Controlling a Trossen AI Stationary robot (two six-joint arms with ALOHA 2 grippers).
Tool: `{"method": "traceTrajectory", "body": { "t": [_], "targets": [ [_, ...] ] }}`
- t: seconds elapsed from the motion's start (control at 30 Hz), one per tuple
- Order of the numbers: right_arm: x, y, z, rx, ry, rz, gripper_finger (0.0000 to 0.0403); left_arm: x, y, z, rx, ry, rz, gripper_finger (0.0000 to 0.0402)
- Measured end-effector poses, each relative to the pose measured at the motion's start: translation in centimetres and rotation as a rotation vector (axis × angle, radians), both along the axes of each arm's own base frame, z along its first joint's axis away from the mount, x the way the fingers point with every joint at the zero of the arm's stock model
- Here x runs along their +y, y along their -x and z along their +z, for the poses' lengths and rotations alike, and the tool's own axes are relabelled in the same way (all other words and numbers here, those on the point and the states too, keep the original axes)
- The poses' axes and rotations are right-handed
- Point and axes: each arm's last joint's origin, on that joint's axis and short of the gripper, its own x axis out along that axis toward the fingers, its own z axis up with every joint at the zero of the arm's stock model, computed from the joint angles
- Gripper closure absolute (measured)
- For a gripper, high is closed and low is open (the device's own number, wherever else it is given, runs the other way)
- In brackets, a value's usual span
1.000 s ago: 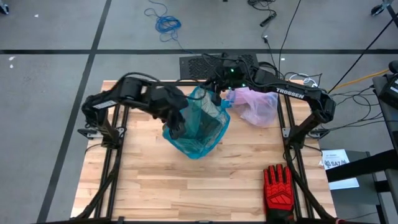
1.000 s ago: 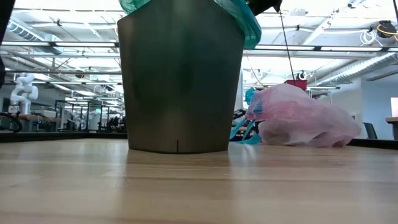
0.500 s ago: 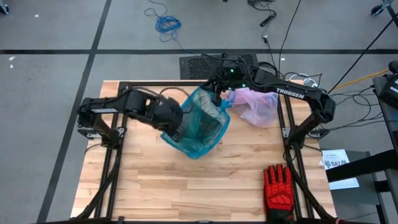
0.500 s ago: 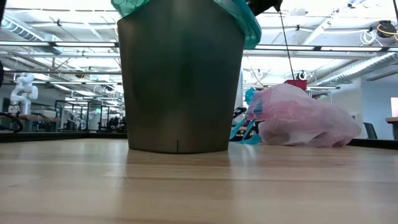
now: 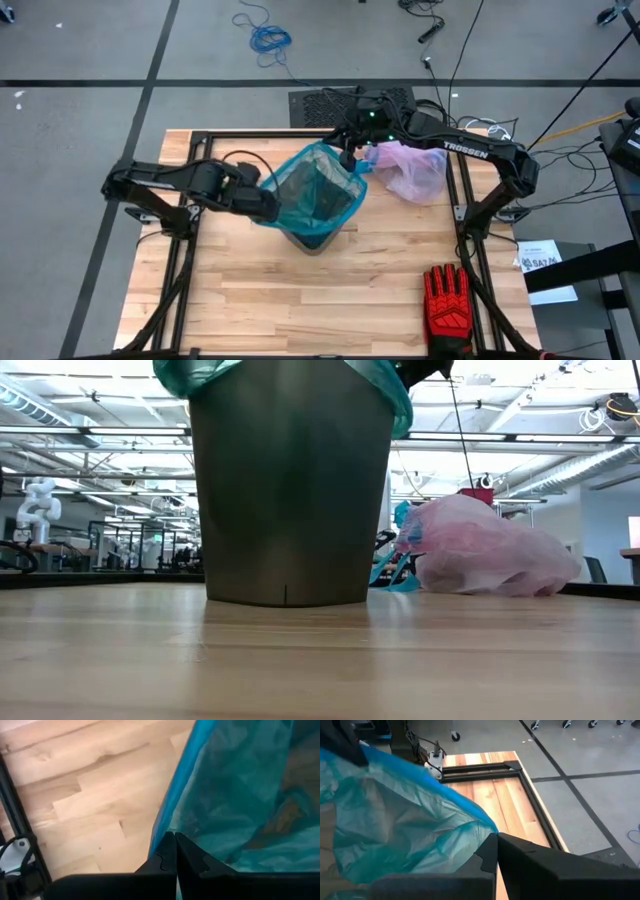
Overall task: Place trash/remove bag and relplace
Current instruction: Insert a new trash bag into the bin
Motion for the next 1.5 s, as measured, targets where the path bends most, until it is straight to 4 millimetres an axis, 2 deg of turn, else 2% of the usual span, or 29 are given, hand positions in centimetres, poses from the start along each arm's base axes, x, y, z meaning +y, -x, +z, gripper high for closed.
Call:
{"method": "traceTrajectory", "body": {
  "t": [0.13, 0.4, 0.7, 0.8, 1.0, 1.1, 1.17, 1.27, 1.5],
  "targets": [
    [-0.5, -0.8, -1.4, 0.043, -0.019, -0.003, 0.0403, 0.2, 0.5, -0.3, 0.004, -0.02, 0.023, 0.0402],
    [-1.7, -2.1, -5.3, 0.189, -0.117, -0.035, 0.0403, -0.2, -0.1, -2.1, 0.02, -0.015, 0.035, 0.0402],
    [-2.2, -1.9, -5.9, 0.221, -0.157, -0.064, 0.0403, -1.0, -1.3, -4.7, -0.027, 0.001, 0.014, 0.0402],
    [-2.1, -1.2, -4.9, 0.208, -0.151, -0.063, 0.0403, -1.0, -1.3, -4.7, -0.031, 0.005, 0.013, 0.0402],
    [-1.2, 1.6, 0.1, 0.037, -0.078, -0.034, 0.0403, -1.0, -1.2, -4.5, -0.038, 0.005, 0.003, 0.0402],
    [-0.6, 1.8, 1.4, -0.057, -0.104, 0.085, 0.0403, -1.0, -1.2, -4.4, -0.041, 0.003, -0.016, 0.0402],
    [-0.1, 1.5, 1.5, -0.084, -0.146, 0.141, 0.0403, -1.0, -1.3, -4.4, -0.043, 0.003, -0.019, 0.0402],
    [0.1, 0.0, 0.2, -0.055, -0.157, 0.15, 0.0403, -1.0, -1.3, -4.4, -0.043, 0.003, -0.019, 0.0402],
    [-1.5, -2.5, -4.0, 0.046, -0.212, 0.056, 0.0403, -1.1, -1.3, -4.4, -0.047, 0.001, -0.02, 0.0402]
  ]
}}
